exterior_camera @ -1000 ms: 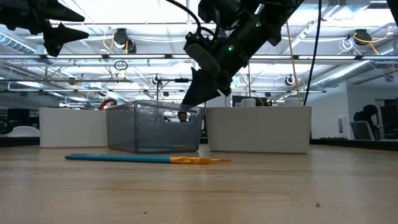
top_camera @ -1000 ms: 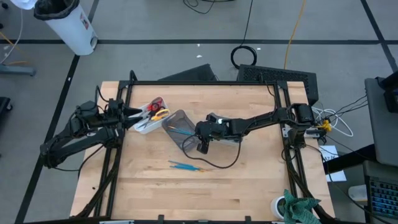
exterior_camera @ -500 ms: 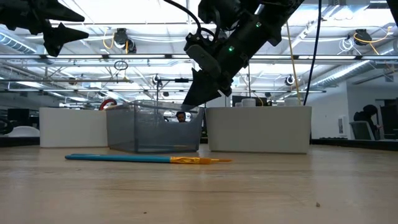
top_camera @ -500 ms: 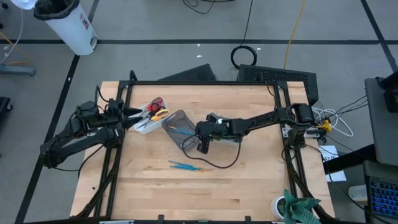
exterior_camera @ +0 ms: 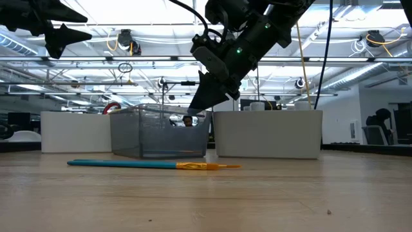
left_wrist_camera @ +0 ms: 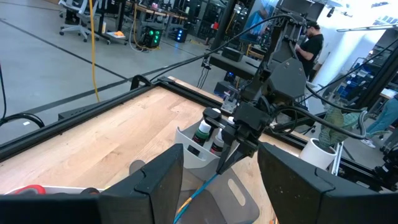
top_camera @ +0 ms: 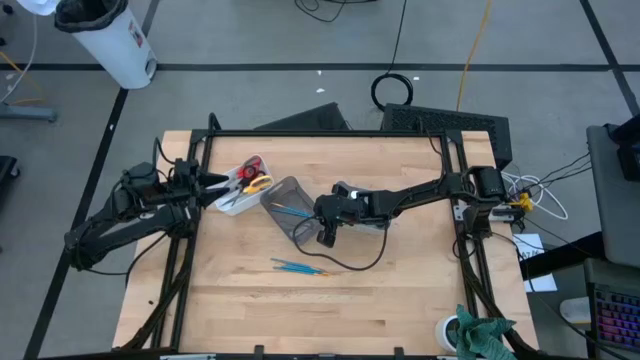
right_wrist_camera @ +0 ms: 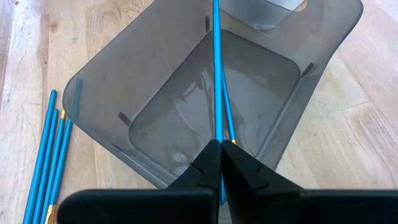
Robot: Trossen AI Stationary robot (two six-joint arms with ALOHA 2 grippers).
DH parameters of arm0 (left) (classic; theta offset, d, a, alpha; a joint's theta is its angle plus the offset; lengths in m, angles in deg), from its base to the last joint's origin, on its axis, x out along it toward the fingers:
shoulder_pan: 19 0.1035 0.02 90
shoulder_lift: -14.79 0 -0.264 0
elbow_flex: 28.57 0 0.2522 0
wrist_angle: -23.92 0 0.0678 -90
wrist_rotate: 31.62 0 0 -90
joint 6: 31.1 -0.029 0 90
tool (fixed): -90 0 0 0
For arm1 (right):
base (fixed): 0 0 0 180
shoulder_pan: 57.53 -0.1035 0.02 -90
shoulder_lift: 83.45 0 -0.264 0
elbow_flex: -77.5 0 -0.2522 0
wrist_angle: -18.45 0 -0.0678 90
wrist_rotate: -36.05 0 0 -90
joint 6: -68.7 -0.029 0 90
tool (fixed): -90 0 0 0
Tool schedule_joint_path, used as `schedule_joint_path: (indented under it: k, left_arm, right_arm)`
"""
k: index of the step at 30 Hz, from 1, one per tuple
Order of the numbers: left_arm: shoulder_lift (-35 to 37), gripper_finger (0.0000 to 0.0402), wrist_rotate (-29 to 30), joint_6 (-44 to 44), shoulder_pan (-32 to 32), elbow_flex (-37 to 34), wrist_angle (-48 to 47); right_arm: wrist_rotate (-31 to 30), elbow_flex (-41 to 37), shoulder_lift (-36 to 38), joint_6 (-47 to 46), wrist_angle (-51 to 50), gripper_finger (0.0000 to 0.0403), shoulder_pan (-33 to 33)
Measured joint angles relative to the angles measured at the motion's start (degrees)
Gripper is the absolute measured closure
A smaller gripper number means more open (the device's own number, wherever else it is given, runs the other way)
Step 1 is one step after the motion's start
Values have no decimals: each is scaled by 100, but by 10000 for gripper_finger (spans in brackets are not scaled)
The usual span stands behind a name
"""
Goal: Pick & Place Paint Supplies
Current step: Put the blue paintbrush into the black bin
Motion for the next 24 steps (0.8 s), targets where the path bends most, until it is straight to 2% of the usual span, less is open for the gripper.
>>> schedule_joint_path:
  k: [16, 20, 24]
  left_arm:
    - [0, 188, 2, 0, 0, 0, 0]
    - [0, 188, 2, 0, -2, 0, -1]
    - [0, 188, 1, 0, -1, 0, -1]
  right_arm:
    - [18, 0, 0, -74, -25, 400, 0]
    - [18, 0, 0, -147, 19, 374, 0]
    - [19, 0, -4, -131, 333, 323, 0]
